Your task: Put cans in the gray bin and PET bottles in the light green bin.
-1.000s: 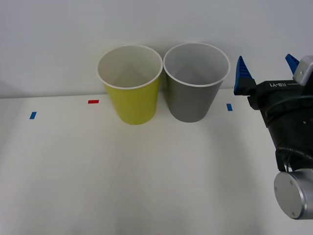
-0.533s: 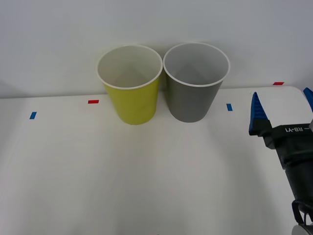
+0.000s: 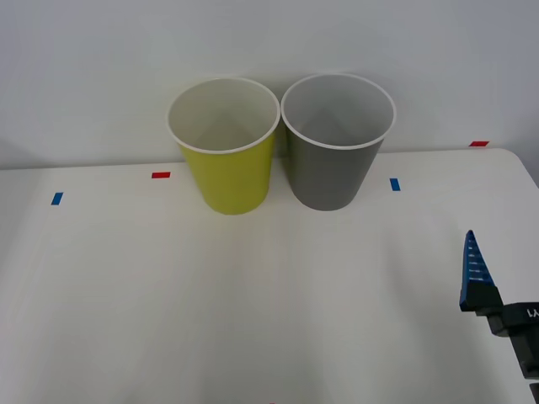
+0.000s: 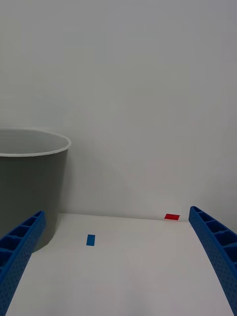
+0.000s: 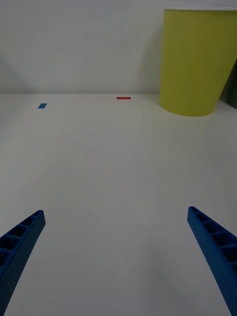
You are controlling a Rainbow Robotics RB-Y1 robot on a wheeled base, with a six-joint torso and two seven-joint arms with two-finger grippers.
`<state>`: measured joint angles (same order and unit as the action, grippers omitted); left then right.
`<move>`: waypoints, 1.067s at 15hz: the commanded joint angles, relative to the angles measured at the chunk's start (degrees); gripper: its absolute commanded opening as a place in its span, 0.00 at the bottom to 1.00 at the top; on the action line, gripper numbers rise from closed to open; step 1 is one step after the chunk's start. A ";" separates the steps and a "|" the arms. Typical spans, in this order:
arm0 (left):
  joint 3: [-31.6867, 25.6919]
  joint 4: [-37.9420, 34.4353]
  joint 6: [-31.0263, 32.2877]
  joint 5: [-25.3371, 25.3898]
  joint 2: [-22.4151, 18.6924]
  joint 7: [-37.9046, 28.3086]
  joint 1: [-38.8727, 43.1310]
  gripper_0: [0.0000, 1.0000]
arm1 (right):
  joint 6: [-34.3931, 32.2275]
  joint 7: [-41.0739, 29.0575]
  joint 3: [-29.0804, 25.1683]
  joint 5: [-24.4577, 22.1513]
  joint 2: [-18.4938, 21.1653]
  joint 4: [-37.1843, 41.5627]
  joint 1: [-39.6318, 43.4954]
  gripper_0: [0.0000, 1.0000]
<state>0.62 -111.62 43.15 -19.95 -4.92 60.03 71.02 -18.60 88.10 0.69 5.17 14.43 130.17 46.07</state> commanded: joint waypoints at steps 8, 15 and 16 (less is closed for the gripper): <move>0.00 0.00 0.00 0.00 0.00 0.00 0.00 1.00 | -13.57 0.05 2.91 3.80 3.85 -1.68 18.27 1.00; 0.00 0.00 0.00 0.00 0.00 0.00 0.00 1.00 | -16.38 0.23 5.64 5.38 4.73 -1.68 24.51 1.00; 0.00 0.00 0.00 0.00 0.00 0.00 0.00 1.00 | -16.91 0.23 5.90 5.38 4.73 -1.68 25.03 1.00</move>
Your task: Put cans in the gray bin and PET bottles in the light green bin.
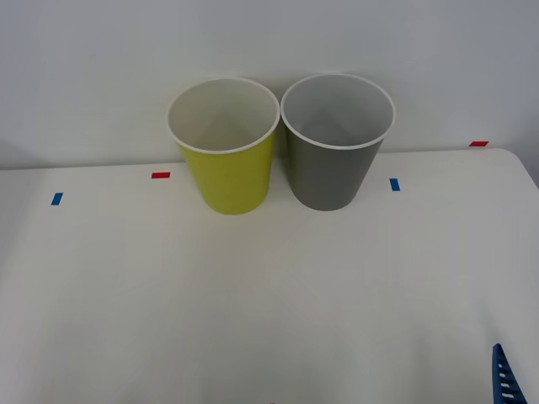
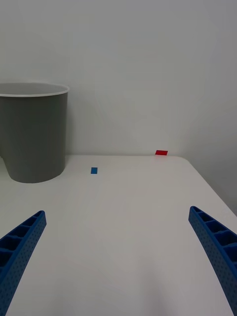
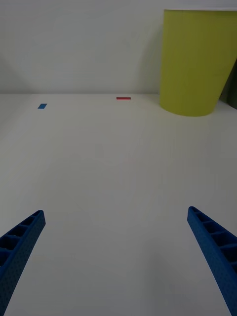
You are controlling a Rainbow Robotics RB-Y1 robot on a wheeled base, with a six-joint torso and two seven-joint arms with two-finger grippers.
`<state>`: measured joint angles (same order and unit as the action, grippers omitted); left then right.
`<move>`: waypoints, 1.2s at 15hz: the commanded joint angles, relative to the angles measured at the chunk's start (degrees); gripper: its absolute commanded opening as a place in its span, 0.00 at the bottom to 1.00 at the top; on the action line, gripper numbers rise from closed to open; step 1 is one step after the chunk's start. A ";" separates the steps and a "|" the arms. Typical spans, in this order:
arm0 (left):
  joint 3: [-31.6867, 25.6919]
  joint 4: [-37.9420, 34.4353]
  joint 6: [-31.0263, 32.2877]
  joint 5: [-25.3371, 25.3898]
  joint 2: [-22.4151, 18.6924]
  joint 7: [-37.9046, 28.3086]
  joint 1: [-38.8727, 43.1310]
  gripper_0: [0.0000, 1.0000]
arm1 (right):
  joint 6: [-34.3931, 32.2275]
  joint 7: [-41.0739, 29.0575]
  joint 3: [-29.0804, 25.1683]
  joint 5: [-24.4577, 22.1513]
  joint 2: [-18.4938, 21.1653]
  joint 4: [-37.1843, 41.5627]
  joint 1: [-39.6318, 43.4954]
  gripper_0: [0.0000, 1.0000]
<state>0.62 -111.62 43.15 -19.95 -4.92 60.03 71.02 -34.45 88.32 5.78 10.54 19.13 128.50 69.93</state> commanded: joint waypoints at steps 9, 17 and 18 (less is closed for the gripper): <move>0.00 0.00 0.00 0.00 0.00 0.00 0.00 1.00 | -1.41 0.01 0.81 -0.08 0.03 0.00 1.34 1.00; 0.00 0.00 0.00 0.00 0.00 0.00 0.00 1.00 | -1.41 0.01 0.81 -0.08 0.03 0.00 1.34 1.00; 0.00 0.00 0.00 0.00 0.00 0.00 0.00 1.00 | -1.41 0.01 0.81 -0.08 0.03 0.00 1.34 1.00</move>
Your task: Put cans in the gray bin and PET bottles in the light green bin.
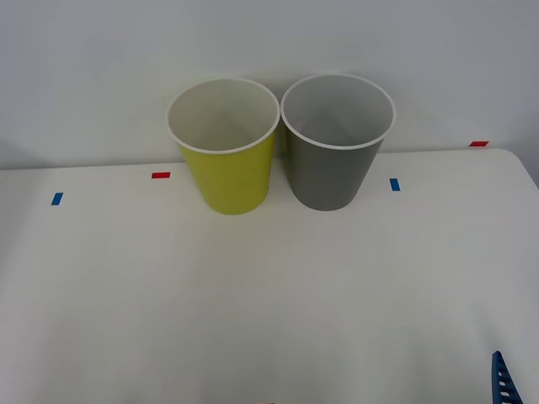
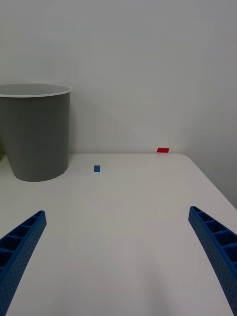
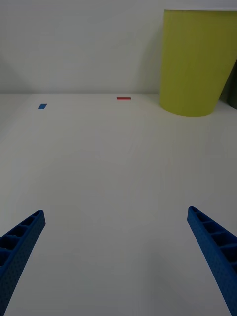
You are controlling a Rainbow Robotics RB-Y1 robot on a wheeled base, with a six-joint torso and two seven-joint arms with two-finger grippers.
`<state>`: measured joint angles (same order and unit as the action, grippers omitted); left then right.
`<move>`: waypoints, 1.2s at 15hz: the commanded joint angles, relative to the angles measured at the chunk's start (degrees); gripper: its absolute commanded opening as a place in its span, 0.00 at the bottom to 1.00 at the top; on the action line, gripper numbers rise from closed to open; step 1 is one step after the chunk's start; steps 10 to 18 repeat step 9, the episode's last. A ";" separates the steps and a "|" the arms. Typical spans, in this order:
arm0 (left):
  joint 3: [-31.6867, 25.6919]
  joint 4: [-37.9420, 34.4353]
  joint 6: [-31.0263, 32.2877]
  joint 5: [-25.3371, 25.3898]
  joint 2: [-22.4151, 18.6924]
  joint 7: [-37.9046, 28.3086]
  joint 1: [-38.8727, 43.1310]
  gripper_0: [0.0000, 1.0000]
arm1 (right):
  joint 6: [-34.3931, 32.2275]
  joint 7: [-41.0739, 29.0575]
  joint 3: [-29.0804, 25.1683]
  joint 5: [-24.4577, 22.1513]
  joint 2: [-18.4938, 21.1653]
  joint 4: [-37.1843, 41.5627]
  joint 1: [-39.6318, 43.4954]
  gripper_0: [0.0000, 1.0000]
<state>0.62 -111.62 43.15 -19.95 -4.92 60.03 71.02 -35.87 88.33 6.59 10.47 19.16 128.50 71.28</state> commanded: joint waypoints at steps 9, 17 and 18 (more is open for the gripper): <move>0.00 0.00 0.00 0.00 0.00 0.00 0.00 1.00 | 0.01 0.00 0.00 -0.01 0.00 0.00 0.00 1.00; 0.00 0.00 0.00 0.00 0.00 0.00 0.00 1.00 | 0.01 0.00 0.00 -0.01 0.00 0.00 0.00 1.00; 0.00 0.00 0.00 0.00 0.00 0.00 0.00 1.00 | 0.01 0.00 0.00 -0.01 0.00 0.00 0.00 1.00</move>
